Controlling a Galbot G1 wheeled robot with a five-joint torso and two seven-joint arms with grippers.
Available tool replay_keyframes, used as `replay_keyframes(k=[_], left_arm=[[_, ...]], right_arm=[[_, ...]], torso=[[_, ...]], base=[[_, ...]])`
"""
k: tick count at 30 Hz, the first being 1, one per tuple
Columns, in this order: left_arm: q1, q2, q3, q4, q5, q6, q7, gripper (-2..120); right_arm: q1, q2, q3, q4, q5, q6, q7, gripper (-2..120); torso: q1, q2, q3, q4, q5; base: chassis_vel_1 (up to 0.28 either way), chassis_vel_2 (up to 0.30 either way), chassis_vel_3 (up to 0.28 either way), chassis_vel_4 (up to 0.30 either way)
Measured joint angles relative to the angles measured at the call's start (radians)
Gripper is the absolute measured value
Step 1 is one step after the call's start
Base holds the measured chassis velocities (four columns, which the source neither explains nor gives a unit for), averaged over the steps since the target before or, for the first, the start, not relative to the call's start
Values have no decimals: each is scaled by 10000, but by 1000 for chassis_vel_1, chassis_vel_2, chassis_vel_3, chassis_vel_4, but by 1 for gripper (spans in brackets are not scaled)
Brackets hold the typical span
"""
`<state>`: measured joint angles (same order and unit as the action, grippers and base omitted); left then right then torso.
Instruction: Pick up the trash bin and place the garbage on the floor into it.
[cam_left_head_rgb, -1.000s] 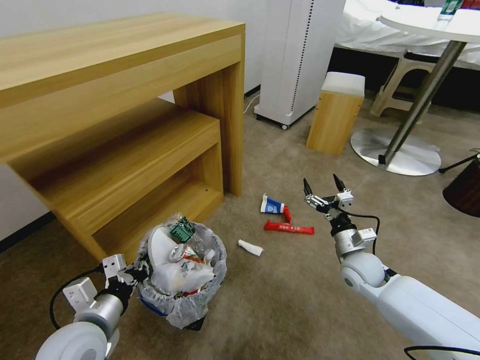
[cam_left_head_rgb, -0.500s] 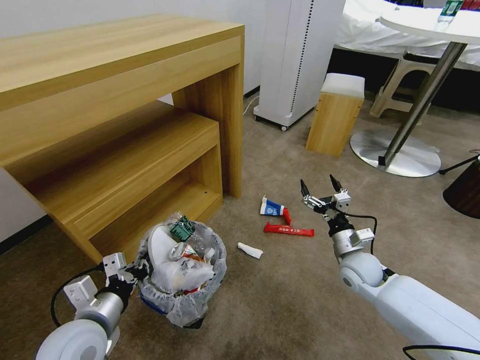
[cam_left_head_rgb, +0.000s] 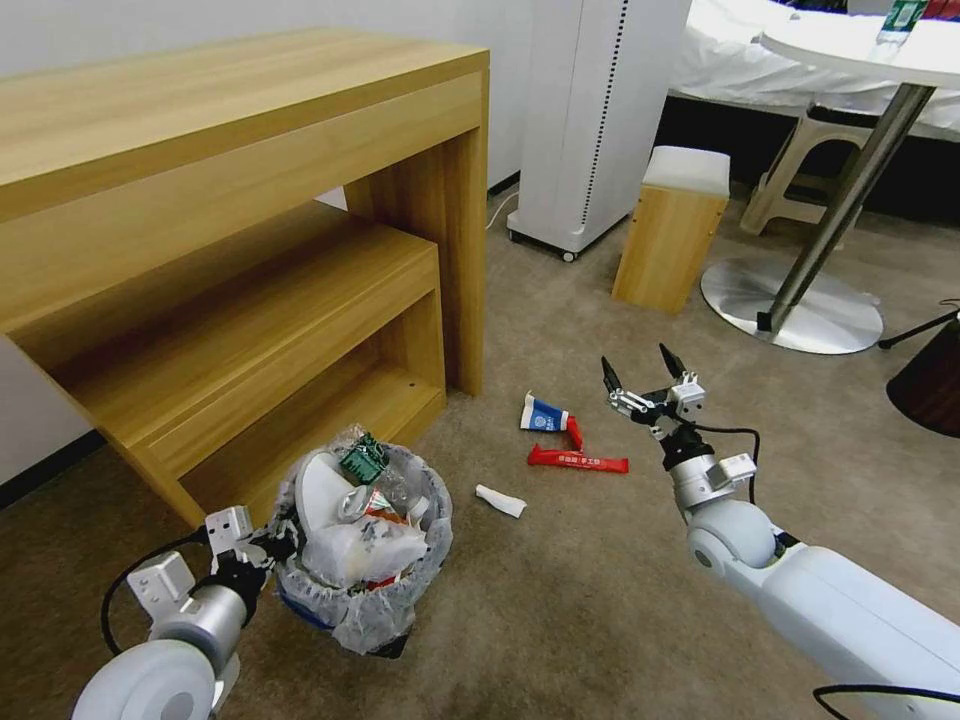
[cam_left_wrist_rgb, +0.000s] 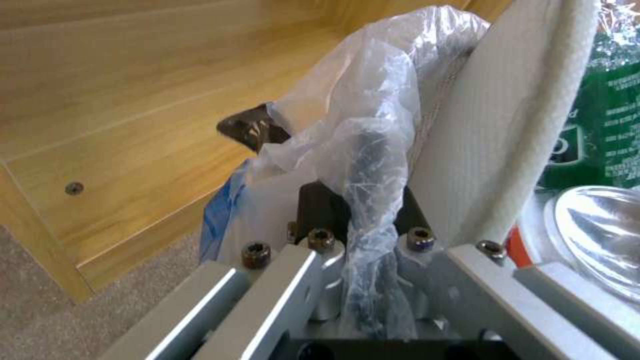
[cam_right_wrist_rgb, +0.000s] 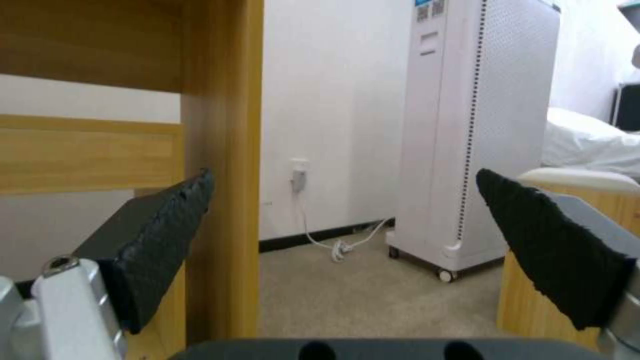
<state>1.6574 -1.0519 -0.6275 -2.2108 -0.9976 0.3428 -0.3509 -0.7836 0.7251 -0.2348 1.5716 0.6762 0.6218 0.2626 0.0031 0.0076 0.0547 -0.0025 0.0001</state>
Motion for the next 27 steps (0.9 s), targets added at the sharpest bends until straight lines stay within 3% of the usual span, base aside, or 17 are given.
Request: replay_keyframes(k=[13, 22, 27], left_arm=[[16, -16, -4, -26, -3, 2, -1, 3], [-63, 18, 1, 9, -34, 2, -1, 3], [-62, 47, 0, 11, -59, 2, -2, 3]], right_arm=[[58, 40, 12, -68, -313, -140, 140, 100], [86, 150, -49, -221, -588, 41, 139, 100], [260, -109, -300, -241, -863, -365, 19, 100]], torso=[[-1, 1, 0, 0, -3], [4, 1, 1, -1, -2], [3, 1, 1, 1, 0]], base=[[0, 0, 0, 0], [-71, 96, 76, -87], [-23, 34, 20, -22]])
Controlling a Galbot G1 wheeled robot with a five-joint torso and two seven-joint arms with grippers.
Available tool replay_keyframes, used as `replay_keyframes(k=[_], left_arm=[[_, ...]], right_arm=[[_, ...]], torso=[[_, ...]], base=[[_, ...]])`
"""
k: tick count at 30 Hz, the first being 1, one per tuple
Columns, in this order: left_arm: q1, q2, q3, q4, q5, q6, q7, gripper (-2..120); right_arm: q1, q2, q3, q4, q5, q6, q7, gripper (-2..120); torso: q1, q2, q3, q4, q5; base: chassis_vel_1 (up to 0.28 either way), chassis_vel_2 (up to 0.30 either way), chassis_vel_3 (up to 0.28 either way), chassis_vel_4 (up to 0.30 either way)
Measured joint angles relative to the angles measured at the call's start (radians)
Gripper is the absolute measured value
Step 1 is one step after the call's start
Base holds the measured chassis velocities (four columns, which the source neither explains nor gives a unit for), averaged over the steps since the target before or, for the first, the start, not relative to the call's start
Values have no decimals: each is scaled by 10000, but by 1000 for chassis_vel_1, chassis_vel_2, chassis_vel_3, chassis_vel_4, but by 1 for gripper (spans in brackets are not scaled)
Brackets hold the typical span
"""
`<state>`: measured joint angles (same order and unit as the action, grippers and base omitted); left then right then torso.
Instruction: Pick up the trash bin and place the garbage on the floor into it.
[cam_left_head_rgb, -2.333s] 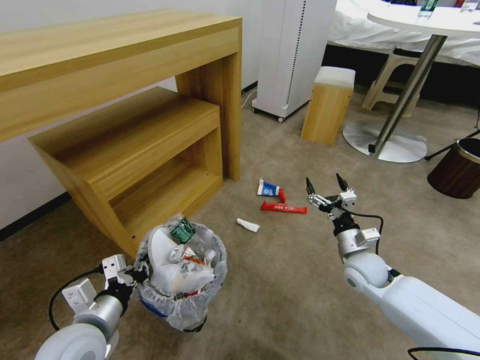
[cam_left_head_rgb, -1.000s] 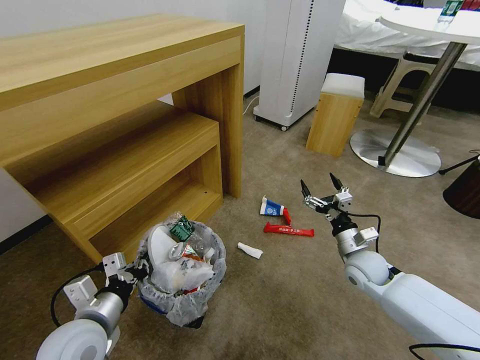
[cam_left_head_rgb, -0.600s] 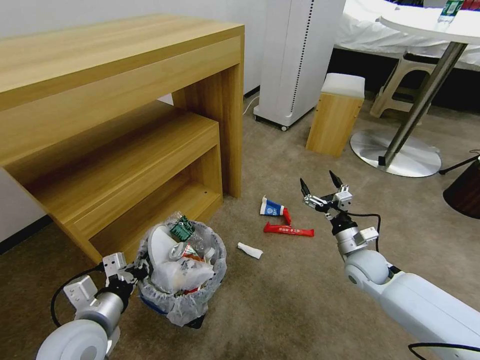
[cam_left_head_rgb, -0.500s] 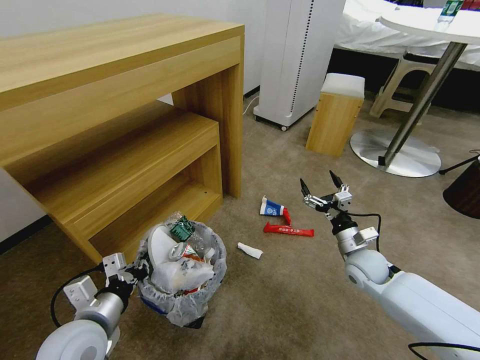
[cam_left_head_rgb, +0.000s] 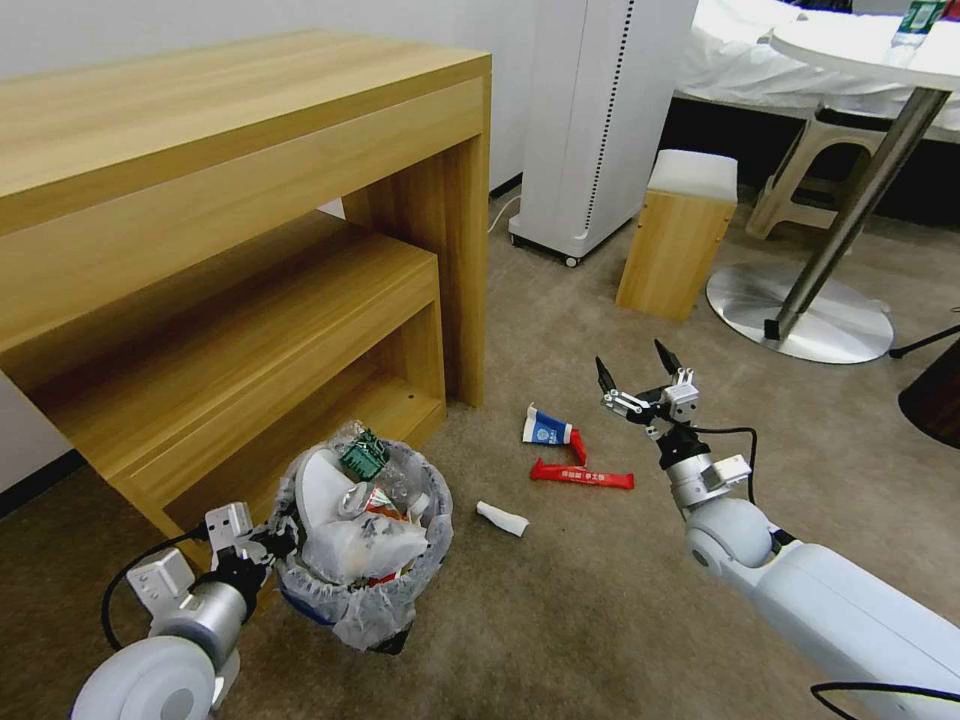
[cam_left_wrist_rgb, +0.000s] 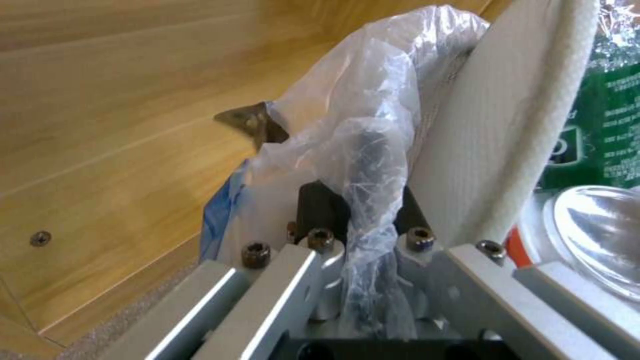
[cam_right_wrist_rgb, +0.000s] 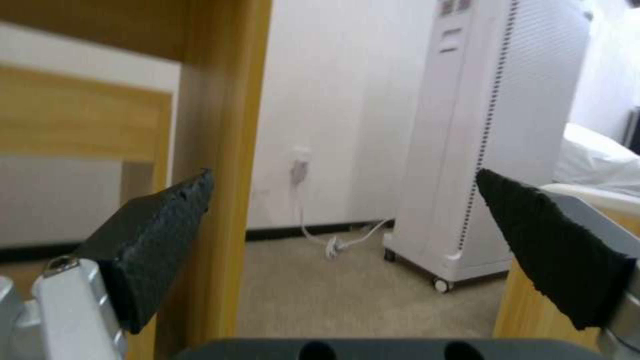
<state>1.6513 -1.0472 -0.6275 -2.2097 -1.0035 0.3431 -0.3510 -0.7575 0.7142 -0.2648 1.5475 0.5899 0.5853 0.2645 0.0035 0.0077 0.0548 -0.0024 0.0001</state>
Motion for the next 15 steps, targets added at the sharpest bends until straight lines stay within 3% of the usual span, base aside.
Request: replay_keyframes(k=[9, 15], left_arm=[[-53, -36, 14, 31, 3, -1, 1, 3], [-397, 12, 294, 314, -55, 0, 2, 3]], right_arm=[[912, -749, -1668, -1101, 1263, -1, -1442, 100], [712, -1093, -2166, -1557, 1875, -126, -2196, 100]], torso=[[-2, 0, -1, 2, 0], [-2, 0, -1, -7, -1]], base=[[0, 0, 0, 0], [0, 0, 0, 0]])
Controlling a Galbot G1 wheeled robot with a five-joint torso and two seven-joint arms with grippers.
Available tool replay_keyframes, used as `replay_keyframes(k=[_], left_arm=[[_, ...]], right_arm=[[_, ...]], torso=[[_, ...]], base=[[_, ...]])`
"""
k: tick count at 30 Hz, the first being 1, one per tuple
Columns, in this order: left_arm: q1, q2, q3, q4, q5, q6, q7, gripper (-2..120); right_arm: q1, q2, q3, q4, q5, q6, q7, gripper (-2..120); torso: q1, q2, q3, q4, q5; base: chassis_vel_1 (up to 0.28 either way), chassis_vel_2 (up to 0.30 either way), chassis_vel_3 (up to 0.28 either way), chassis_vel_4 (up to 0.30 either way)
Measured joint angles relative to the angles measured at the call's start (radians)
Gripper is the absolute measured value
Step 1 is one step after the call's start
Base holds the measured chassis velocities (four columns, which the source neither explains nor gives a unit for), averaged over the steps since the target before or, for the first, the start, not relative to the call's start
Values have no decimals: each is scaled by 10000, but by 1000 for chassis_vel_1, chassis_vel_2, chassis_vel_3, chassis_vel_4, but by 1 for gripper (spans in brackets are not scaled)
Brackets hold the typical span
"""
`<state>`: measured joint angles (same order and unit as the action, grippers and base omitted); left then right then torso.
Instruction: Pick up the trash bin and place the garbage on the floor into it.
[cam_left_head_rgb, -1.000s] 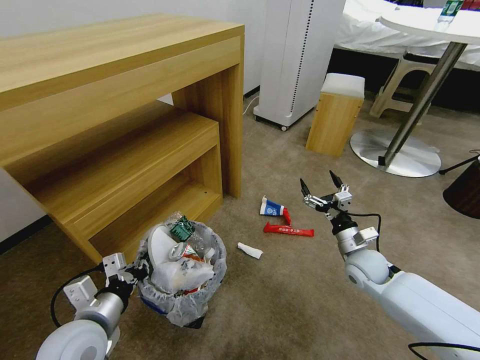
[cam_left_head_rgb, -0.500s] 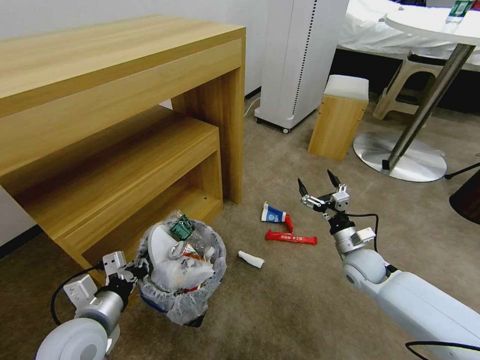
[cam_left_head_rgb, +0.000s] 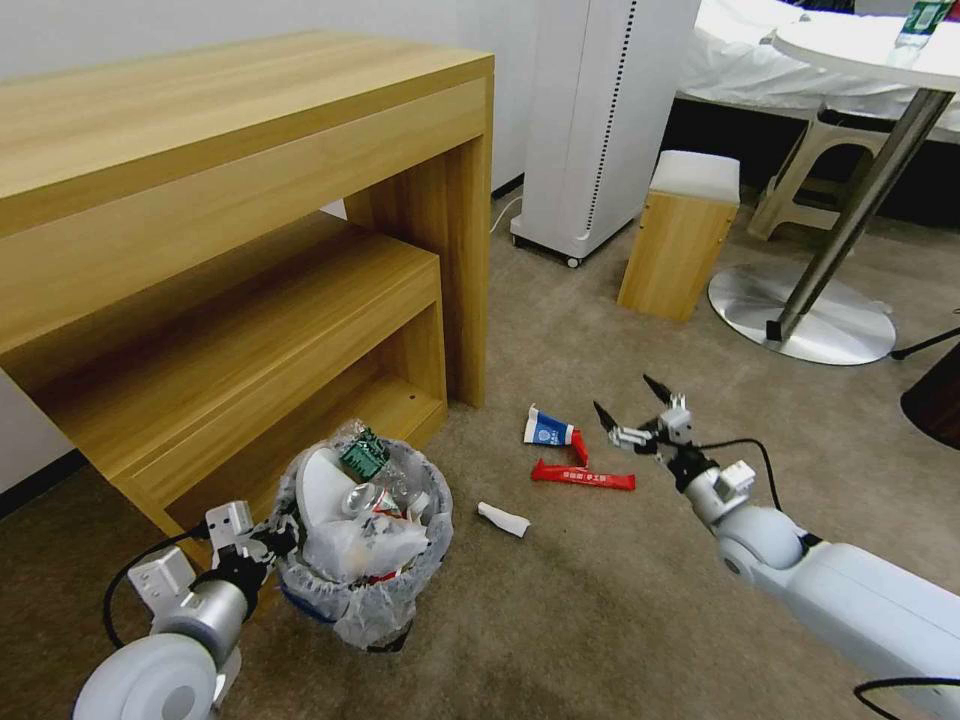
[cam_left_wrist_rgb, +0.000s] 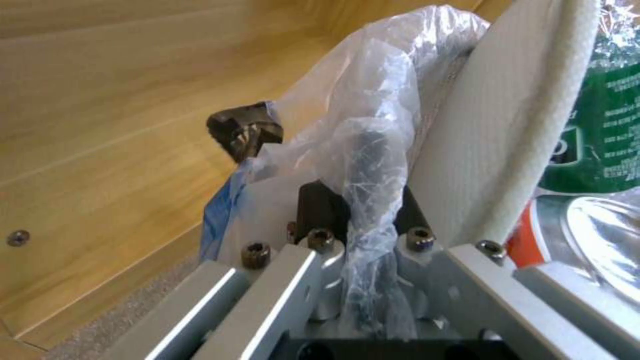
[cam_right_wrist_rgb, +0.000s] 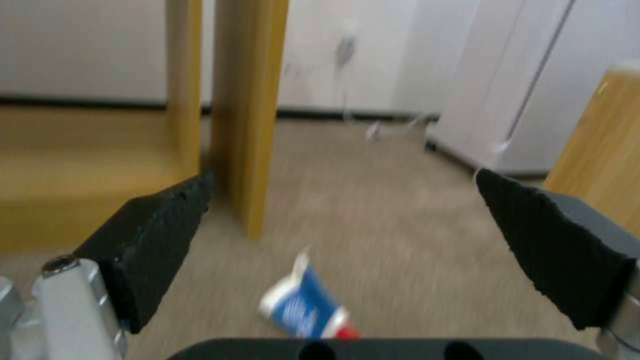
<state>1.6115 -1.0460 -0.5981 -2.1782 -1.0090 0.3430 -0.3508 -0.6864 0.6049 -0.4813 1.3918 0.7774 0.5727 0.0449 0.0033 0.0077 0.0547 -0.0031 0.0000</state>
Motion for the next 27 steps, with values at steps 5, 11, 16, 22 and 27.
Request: replay_keyframes(k=[5, 11, 16, 22, 27], left_arm=[[-48, -65, 66, 106, 16, 0, 27, 3], [104, -149, 23, 76, 85, -13, 85, 3], [265, -236, -32, 11, 179, -59, 125, 3], [491, -371, -113, -63, 341, -118, 190, 3], [714, -404, -258, -248, 413, -148, 232, 3]], right_arm=[[187, 122, -824, -928, 562, 137, -1287, 92], [618, 620, -1551, -2331, 928, 501, -3325, 92], [984, 1209, -1949, -3533, 1017, 492, -4191, 89], [1199, 1772, -2043, -3902, 1281, 52, -3939, 89], [1322, 2202, -2129, -3955, 1110, -513, -3272, 95]], torso=[[0, 0, 0, 8, 0], [0, 0, 0, 6, -2], [0, 0, 1, 8, 6], [-1, 0, 1, 5, 3], [0, 0, 0, 6, -1]], base=[[0, 0, 0, 0], [0, 0, 0, 0], [0, 0, 0, 0], [0, 0, 0, 0], [0, 0, 0, 0]])
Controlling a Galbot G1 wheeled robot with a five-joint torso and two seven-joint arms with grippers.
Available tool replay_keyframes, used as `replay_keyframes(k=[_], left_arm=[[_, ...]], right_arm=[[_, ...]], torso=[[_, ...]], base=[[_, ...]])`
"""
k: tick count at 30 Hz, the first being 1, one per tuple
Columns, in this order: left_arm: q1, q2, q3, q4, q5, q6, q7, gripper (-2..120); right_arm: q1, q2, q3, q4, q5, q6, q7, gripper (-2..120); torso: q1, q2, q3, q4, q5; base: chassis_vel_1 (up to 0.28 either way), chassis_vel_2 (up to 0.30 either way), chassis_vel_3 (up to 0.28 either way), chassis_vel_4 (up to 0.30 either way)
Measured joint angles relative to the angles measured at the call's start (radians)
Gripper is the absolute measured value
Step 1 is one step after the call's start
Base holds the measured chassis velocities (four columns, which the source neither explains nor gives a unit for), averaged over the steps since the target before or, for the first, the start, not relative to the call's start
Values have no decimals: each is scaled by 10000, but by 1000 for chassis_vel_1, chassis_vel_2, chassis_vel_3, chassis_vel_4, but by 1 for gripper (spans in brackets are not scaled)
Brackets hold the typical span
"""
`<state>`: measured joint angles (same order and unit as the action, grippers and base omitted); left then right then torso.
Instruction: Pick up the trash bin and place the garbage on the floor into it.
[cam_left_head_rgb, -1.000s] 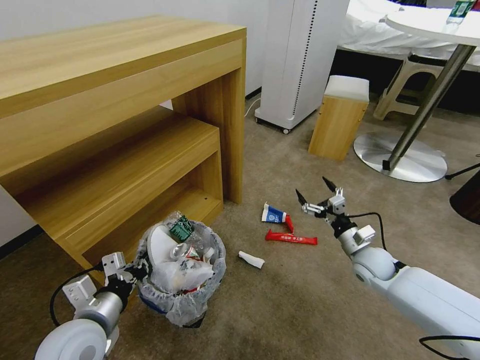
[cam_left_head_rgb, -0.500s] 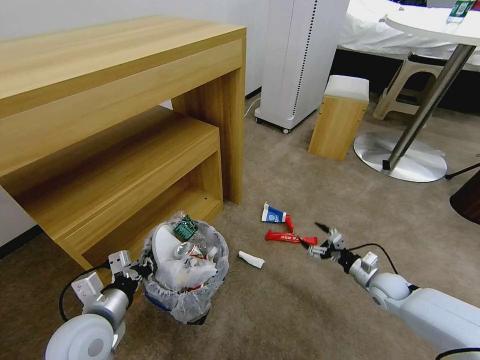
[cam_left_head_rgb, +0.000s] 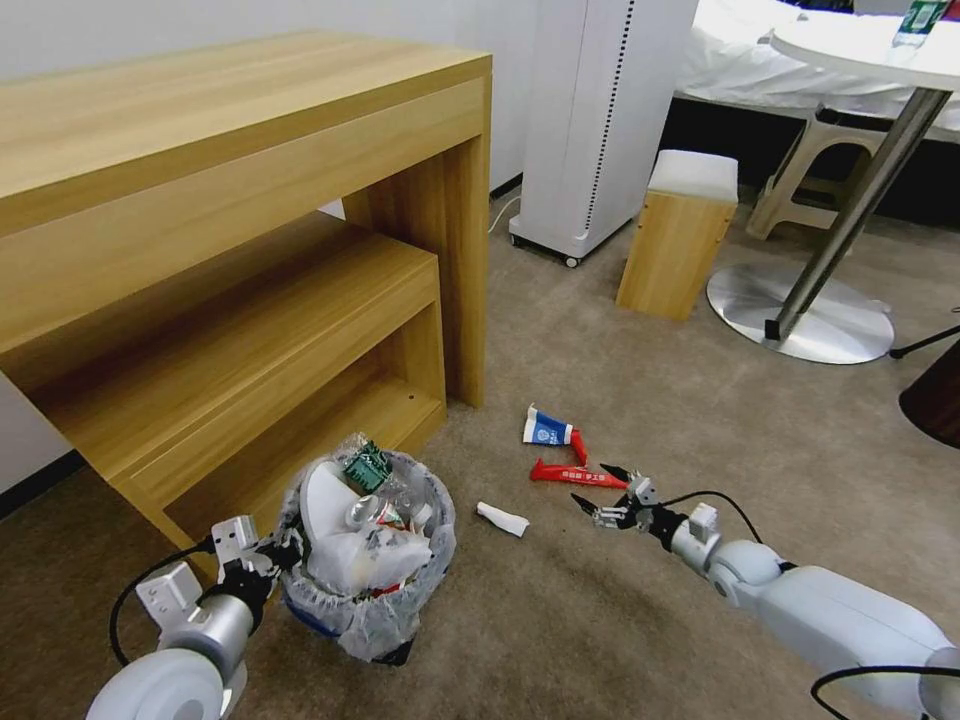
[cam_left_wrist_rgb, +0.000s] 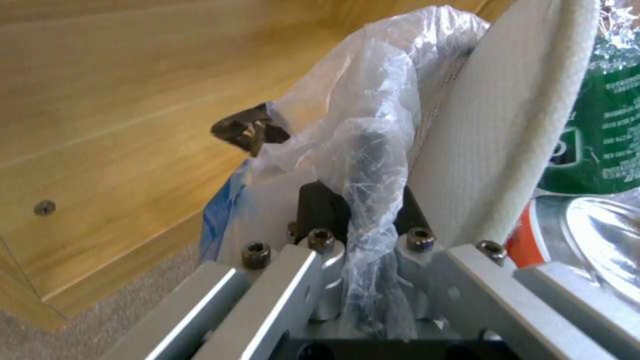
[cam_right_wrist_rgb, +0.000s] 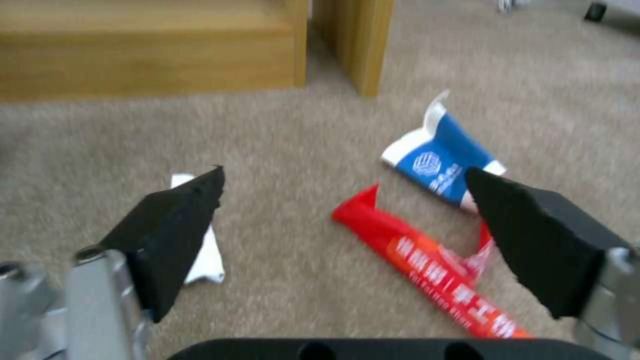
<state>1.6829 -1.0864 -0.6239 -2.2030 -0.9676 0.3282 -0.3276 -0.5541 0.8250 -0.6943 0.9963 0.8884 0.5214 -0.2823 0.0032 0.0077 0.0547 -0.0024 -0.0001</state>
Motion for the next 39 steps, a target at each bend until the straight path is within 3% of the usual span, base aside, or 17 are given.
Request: replay_keyframes(k=[8, 16, 19, 29, 39], left_arm=[[133, -38, -76, -165, 18, -14, 0, 3], [344, -72, -191, -316, 56, -75, 19, 3], [341, -83, -194, -349, 46, -108, 30, 3], [264, 17, -278, -390, -122, -156, 31, 3], [151, 25, -250, -360, -195, -168, 14, 3]], right_arm=[[339, 705, -825, -246, -425, -527, 1122, 94], [820, 1510, -1617, -1249, -420, -612, 1023, 91], [981, 2133, -1946, -2075, -458, -638, 848, 80], [1114, 3579, -2420, -2988, -503, -795, 587, 82], [952, 3688, -2479, -3237, -600, -772, 550, 74]], torso=[[0, 0, 0, -1, -1], [-1, 0, 0, 1, -1], [0, 0, 0, -2, -2], [0, -1, 0, 2, 1], [0, 0, 0, -1, 0]], base=[[0, 0, 0, 0], [0, 0, 0, 0], [0, 0, 0, 0], [0, 0, 0, 0], [0, 0, 0, 0]])
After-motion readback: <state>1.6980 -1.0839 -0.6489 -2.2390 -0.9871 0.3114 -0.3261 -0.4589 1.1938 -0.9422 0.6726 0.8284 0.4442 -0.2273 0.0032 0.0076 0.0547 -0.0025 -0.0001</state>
